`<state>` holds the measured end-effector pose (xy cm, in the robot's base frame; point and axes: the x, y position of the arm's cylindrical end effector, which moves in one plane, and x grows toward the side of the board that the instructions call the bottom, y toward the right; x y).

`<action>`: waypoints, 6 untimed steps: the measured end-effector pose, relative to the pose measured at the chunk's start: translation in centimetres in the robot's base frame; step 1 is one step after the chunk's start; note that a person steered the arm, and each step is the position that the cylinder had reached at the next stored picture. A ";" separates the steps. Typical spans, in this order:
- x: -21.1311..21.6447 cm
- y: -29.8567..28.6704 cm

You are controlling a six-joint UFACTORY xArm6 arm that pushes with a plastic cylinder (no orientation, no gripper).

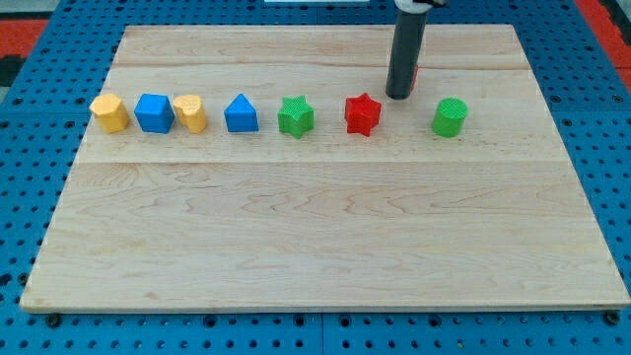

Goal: Push the red star towards the red circle

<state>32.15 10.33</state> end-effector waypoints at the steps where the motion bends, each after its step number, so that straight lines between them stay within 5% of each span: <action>1: 4.3 -0.7; 3: 9.7 -5.3; 5: 0.8 -6.3; 6: -0.3 -5.4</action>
